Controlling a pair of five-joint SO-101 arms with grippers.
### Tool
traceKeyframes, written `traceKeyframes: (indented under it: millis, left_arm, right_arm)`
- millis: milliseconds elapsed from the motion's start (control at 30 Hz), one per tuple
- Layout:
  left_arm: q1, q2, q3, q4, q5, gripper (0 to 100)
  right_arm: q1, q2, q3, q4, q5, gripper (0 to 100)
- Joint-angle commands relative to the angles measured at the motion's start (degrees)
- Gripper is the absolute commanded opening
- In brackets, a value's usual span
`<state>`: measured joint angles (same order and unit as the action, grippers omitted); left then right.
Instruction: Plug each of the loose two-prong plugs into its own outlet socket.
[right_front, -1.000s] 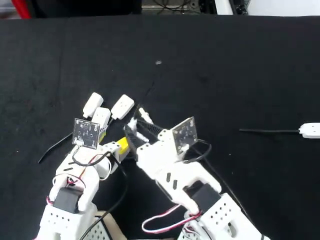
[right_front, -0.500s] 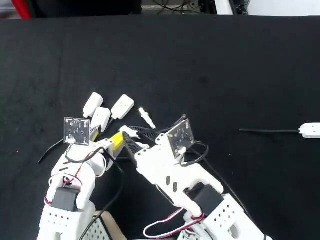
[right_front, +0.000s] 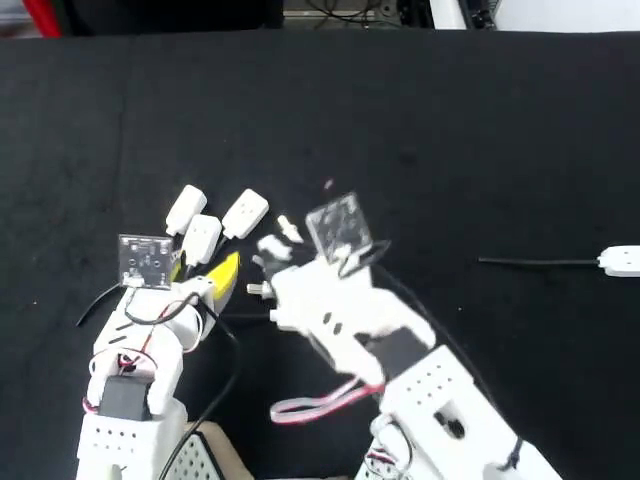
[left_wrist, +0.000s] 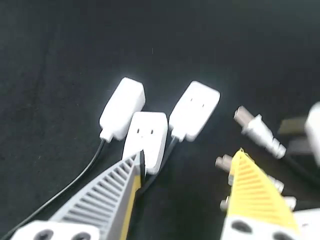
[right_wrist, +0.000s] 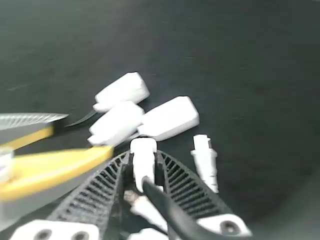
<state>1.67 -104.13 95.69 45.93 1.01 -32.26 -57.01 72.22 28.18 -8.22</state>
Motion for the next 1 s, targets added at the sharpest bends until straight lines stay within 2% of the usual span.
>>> traceKeyframes:
  millis: [0, 100, 200, 333, 400, 500, 633, 800, 967]
  left_arm:
    - [-0.6, -0.4, -1.4, 4.6, -8.5, 28]
    - [-3.7, -0.4, -1.8, 6.9, -12.5, 28]
    - [-10.0, -0.4, -3.9, 6.6, -17.1, 28]
    - [-19.3, -0.3, -8.1, 2.0, -15.0, 28]
    - [-20.2, 0.0, -9.6, 1.9, -14.6, 28]
    - [-20.1, 4.3, -11.9, 1.4, -14.2, 28]
    - [-20.2, 18.7, -19.6, -0.1, -12.7, 28]
    - [-19.8, 42.8, -33.6, -2.7, -13.1, 28]
    - [-16.0, 64.6, -45.2, -3.3, -13.2, 28]
  right_arm:
    - [6.3, 6.3, -11.1, 6.4, 3.4, 1.1]
    - [12.1, 11.9, -20.2, 17.1, 6.4, 1.1]
    - [17.5, 19.2, -28.4, 25.1, 14.3, 1.2]
    - [22.3, 30.9, -35.0, 26.5, 18.9, 1.2]
    - [22.9, 36.6, -38.0, 26.6, 19.1, 1.2]
    - [22.9, 43.8, -41.7, 26.6, 23.7, 1.2]
    - [25.6, 48.7, -44.6, 26.3, 25.4, 1.2]
    - [26.9, 47.6, -44.4, 26.2, 25.8, 1.2]
    - [27.0, 47.7, -42.5, 22.9, 25.5, 1.2]
